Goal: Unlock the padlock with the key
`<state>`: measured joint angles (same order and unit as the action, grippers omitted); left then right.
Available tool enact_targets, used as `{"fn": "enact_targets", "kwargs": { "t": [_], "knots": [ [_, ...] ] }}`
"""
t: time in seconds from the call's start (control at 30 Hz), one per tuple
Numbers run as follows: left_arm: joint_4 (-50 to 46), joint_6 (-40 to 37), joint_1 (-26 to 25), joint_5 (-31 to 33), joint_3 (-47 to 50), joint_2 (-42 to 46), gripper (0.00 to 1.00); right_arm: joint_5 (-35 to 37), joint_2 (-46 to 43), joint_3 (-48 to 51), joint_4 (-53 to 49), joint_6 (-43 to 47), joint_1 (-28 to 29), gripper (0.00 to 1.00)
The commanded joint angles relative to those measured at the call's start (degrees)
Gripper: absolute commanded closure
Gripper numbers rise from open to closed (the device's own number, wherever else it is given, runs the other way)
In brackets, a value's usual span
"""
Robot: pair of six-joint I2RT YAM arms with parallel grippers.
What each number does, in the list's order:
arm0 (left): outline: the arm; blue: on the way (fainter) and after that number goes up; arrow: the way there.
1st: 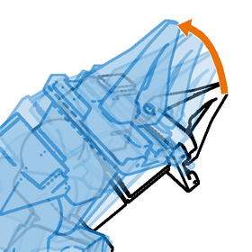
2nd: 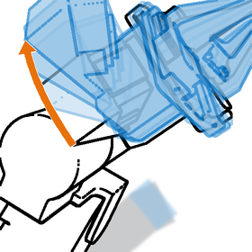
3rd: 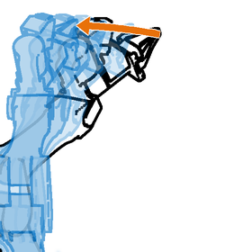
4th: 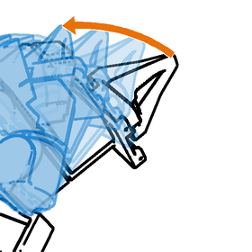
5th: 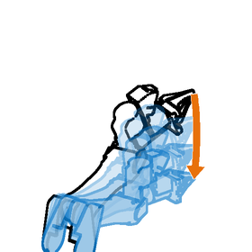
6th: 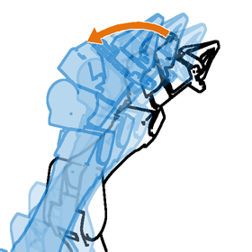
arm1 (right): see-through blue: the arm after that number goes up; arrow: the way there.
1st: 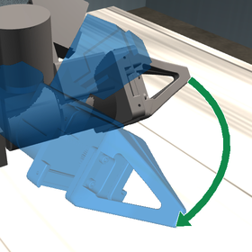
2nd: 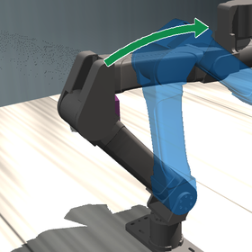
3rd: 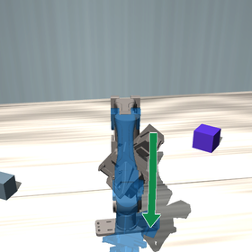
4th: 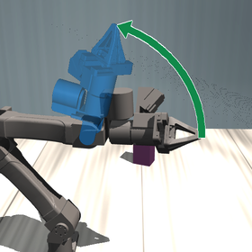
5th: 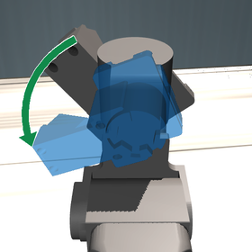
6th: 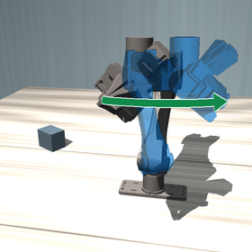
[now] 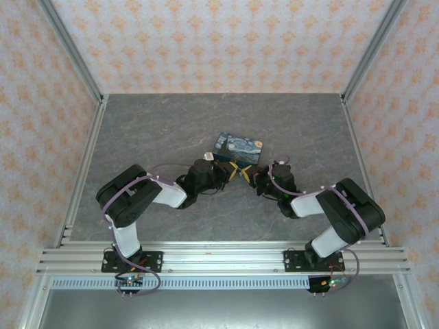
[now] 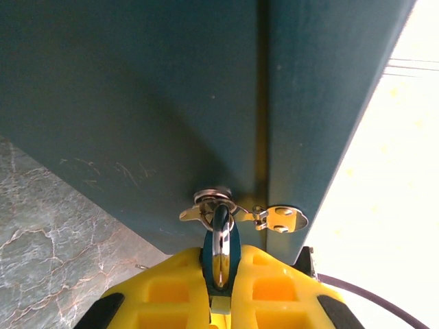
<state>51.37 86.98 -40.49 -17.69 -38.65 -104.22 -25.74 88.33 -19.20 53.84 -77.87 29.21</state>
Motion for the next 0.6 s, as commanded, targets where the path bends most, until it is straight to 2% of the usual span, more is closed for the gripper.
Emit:
{"fn": "enact_targets", "kwargs": {
  "t": [0.0,0.4,0.57],
  "knots": [
    [3.3,-1.1,-1.4,-4.2,-1.3,0.2,1.0,-1.0,-0.2,-1.7,4.0,0.9,0.5,1.0],
    [3.7,-1.2,-1.4,-4.4,-1.6,-0.3,1.0,-1.6,3.9,-4.8,11.6,-8.1,0.5,1.0],
    [3.7,-1.1,-1.5,-4.4,-1.2,-0.2,1.0,-2.6,5.8,-8.4,11.0,-7.9,0.2,1.0]
  ]
}}
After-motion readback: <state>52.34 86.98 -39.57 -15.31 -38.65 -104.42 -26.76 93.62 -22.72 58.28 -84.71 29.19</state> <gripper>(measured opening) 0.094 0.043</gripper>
